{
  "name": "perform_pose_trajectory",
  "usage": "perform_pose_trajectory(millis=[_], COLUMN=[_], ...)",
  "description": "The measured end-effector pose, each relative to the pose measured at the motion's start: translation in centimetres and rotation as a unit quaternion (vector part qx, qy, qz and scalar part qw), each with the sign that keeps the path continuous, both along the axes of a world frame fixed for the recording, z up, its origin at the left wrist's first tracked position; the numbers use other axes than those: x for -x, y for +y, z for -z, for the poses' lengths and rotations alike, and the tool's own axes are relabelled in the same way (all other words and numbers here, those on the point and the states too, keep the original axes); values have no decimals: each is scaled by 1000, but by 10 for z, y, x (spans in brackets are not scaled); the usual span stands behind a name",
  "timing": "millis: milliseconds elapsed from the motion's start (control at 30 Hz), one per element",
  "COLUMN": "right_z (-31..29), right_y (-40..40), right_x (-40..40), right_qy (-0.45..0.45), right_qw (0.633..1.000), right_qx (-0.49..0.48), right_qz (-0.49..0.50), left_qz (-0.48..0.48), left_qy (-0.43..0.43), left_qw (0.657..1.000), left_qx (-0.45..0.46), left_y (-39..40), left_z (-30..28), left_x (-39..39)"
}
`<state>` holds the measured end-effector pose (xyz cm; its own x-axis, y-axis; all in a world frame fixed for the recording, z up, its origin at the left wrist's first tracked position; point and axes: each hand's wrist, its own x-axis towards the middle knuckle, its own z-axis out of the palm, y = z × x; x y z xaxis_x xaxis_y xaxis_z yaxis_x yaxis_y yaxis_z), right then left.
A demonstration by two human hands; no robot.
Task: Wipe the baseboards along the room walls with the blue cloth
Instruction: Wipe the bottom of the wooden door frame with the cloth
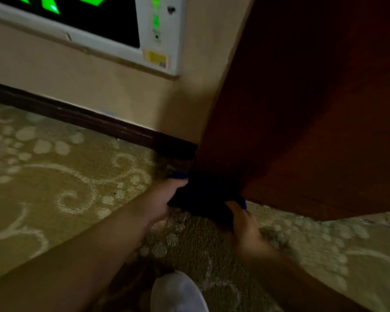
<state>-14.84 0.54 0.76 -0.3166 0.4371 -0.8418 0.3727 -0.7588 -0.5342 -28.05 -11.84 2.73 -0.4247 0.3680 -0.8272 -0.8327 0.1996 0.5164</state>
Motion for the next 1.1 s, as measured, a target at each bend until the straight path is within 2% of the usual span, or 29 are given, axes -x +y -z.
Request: perform_pose_trajectory(millis=[200, 300, 367, 467, 567, 700, 800, 867, 933, 1033, 1100], right_z=[20, 5, -14, -56, -75, -36, -14, -10, -20, -45, -56], right_y=[8, 9, 5, 1, 3, 2, 1, 2, -1, -2, -1], right_x=[3, 15, 22, 17, 11, 27, 35, 38, 37, 29, 28], right_qy=[53, 62, 99, 178, 233, 152, 85, 86, 110, 188, 219], right_qw=[997, 995, 991, 974, 959, 984, 992, 992, 990, 979, 973], right_qx=[12, 8, -19, -113, -124, -45, 2, 6, 2, -15, -7], right_qz=[58, 76, 85, 87, 104, 79, 92, 93, 86, 81, 74], left_qz=[0, -63, -98, -104, -111, -94, -106, -111, -112, -132, -137], left_qy=[-35, -29, -5, 50, 109, 113, 14, 8, 49, 146, 174], left_qw=[999, 997, 993, 984, 975, 986, 994, 993, 992, 978, 972], left_qx=[-28, -34, -68, -135, -159, -79, -29, -24, -26, -74, -83], left_y=[6, 16, 23, 24, 23, 26, 21, 18, 17, 14, 12], left_z=[24, 15, 0, -30, -44, -17, 12, 19, 9, -14, -22], left_x=[-12, -13, -19, -29, -31, -25, -12, -8, -11, -7, 3])
